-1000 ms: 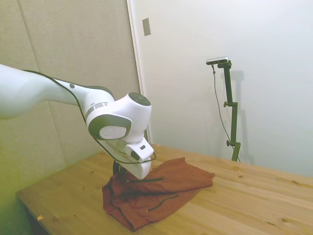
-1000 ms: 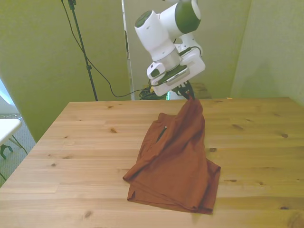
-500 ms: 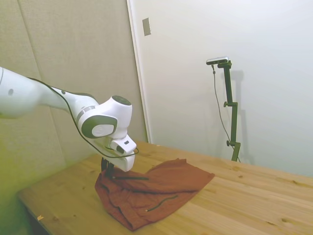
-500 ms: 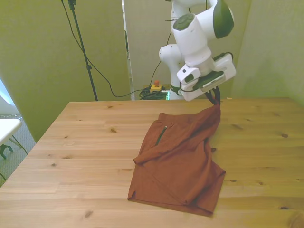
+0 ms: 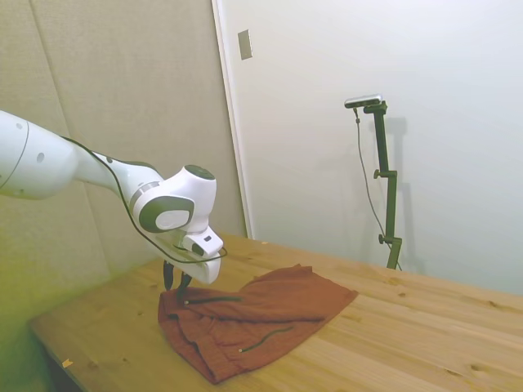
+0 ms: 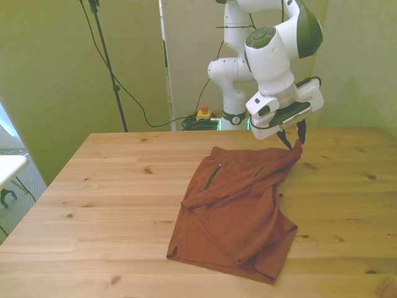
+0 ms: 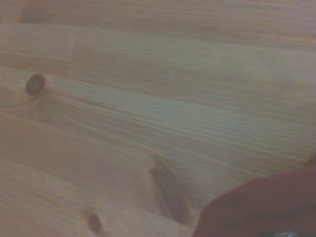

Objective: Unfold the shorts

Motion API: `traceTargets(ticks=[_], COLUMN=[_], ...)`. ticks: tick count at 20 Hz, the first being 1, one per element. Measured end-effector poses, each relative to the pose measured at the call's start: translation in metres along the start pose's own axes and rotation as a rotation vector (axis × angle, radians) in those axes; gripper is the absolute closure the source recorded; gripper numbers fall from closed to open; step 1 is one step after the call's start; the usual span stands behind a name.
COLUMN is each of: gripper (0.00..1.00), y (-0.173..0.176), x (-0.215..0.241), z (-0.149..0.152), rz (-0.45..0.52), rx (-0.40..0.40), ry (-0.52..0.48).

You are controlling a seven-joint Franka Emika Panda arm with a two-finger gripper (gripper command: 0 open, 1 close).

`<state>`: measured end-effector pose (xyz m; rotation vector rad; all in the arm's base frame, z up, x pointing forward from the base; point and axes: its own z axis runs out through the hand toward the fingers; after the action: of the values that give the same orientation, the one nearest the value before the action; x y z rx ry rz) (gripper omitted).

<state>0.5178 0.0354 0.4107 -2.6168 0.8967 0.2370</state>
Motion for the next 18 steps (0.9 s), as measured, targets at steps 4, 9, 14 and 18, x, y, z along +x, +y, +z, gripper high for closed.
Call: traceTargets(ticks=[4, 9, 14, 18], gripper=[0.0, 0.0, 0.0, 0.0], y=[0.016, 0.076, 0.119, 0.132], x=[0.029, 0.101, 0.148, 0.174], z=[-0.041, -0.082, -0.084, -0.075], rz=[0.138, 0.346, 0.55, 0.715], rx=[0.005, 0.03, 0.011, -0.002], ry=[0.159, 0.341, 0.489, 0.604])
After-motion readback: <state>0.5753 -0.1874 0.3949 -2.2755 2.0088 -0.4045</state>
